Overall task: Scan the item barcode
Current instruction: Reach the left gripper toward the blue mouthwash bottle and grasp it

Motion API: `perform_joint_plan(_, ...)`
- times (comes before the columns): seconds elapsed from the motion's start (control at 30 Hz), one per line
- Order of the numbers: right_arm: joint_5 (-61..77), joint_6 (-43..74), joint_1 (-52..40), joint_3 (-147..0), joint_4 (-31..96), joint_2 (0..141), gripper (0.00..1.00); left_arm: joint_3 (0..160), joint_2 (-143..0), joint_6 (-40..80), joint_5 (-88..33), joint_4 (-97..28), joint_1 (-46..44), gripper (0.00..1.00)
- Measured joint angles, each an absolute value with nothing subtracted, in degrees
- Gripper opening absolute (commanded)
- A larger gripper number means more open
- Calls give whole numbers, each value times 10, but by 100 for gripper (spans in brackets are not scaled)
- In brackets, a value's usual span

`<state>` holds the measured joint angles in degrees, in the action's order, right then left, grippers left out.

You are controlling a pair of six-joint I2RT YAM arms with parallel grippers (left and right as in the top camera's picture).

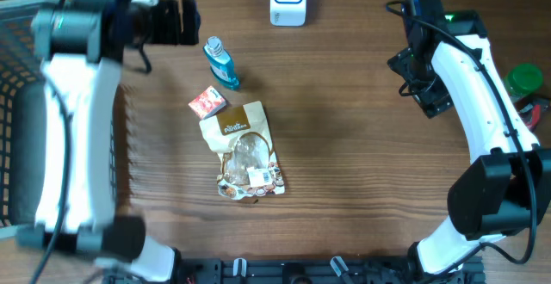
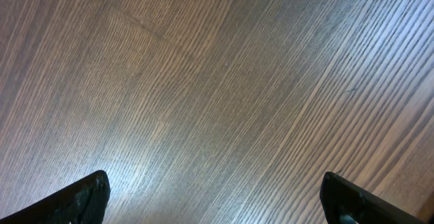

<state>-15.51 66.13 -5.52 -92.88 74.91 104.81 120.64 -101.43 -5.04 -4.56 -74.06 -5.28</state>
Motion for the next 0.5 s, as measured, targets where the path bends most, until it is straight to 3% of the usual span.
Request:
perform_joint_plan(0.2,-155,661,-55,-927,745,1048,100,1258,-1145,-172,-51,-754,-56,100)
perform_joint_plan(0.5,-155,661,-55,-927,735,1048,100,1262,-1200,-250,-81,-768,-88,100)
